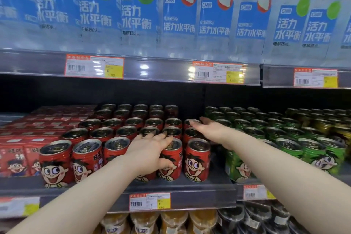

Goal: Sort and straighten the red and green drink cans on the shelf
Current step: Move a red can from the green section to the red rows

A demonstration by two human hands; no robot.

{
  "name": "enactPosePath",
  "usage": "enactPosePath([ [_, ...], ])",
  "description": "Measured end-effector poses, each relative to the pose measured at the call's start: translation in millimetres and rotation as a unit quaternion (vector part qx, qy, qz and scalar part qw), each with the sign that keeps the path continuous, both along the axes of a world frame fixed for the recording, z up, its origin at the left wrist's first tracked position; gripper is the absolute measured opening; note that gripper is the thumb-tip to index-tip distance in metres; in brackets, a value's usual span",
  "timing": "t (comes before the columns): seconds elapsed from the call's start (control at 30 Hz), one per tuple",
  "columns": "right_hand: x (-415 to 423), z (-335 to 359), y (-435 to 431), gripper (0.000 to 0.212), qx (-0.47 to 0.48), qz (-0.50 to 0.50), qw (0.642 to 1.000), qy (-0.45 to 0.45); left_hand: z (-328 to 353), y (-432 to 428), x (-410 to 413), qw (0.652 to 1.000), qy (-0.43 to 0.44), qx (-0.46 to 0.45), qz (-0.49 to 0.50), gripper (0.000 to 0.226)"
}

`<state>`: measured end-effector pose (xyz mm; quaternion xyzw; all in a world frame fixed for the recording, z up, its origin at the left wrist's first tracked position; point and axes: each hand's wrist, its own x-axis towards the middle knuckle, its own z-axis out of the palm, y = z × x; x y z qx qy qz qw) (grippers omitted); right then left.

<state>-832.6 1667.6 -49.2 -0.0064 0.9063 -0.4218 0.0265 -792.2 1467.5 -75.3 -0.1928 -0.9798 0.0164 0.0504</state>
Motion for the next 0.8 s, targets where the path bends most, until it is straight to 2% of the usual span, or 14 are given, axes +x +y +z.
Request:
enactPosePath([
  [0.13,-29.5,-16.2,-8.5,0.093,-0.043,-0.023,0.999,-0.016,-0.2,0.8,0.8,1.000,-0.001,0.001,0.006,0.078],
  [0.3,-45.8,-33.4,-9.5,0.071,-0.110,-0.015,0.994,-0.018,-0.4,0.6,-2.4,1.000,-0.006,0.002,0.017,0.079],
  [0.53,-46.3,-31.5,-10.2,0.074,-0.121,-0.009,0.992,-0.028,-0.7,3.0,-1.2,1.000,-0.004,-0.004,0.028,0.080],
  [0.6,-41.6,-25.1,-11.7,0.076,-0.064,-0.013,0.998,-0.021,-1.2,3.5,0.6,1.000,0.001,0.000,0.031,0.080],
  [0.7,-16.5,-3.2,-11.5,0.073,0.105,0.015,0.992,0.071,-0.3,2.9,2.1,0.999,0.005,0.014,0.030,0.080],
  [0.8,24.3,14.6,-8.4,0.076,0.337,0.075,0.929,0.137,0.1,2.1,1.5,0.999,0.005,0.023,0.027,0.079],
])
